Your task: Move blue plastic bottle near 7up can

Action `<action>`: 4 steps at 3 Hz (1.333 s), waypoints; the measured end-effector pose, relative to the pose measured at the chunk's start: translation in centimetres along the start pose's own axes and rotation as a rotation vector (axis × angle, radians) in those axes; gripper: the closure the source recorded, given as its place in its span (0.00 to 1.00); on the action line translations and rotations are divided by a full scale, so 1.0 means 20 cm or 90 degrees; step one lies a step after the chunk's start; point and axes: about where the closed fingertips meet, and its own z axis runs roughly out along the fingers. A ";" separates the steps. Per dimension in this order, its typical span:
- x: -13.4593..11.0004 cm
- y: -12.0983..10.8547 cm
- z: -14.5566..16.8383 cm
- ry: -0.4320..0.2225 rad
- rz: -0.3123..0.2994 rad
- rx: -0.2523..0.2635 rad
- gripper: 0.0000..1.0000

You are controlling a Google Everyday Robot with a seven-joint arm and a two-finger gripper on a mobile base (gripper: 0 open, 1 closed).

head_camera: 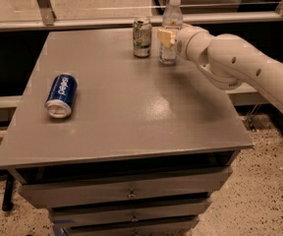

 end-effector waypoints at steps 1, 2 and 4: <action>0.01 -0.01 0.00 0.003 0.006 0.002 0.30; 0.02 0.00 -0.01 0.003 0.015 -0.002 0.06; 0.02 -0.02 -0.19 -0.015 0.029 -0.021 0.00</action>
Offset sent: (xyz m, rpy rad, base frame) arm -0.0070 -0.0037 -0.0043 0.0363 0.0224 -0.0001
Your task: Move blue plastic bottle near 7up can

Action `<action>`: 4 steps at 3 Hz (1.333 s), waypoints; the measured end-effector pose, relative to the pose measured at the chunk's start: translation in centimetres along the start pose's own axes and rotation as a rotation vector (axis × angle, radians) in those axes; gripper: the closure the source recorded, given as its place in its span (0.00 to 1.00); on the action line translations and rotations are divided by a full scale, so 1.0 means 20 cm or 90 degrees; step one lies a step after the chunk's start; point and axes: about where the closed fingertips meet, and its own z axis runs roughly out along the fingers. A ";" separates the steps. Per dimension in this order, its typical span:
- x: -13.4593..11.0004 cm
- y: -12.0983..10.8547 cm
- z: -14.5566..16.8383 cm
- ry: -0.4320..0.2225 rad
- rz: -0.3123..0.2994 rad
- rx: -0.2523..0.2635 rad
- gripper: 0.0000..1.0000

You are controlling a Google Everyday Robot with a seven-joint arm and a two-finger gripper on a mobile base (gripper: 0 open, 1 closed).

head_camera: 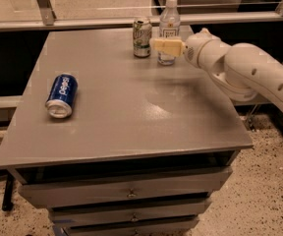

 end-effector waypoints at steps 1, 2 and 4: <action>0.01 -0.04 -0.23 -0.019 -0.024 -0.046 0.00; -0.02 -0.14 -0.52 -0.031 -0.056 -0.079 0.00; -0.07 -0.14 -0.78 -0.019 -0.092 -0.168 0.00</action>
Offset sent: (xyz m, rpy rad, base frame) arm -0.1464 -0.1281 0.0163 -0.0911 -0.1238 0.2554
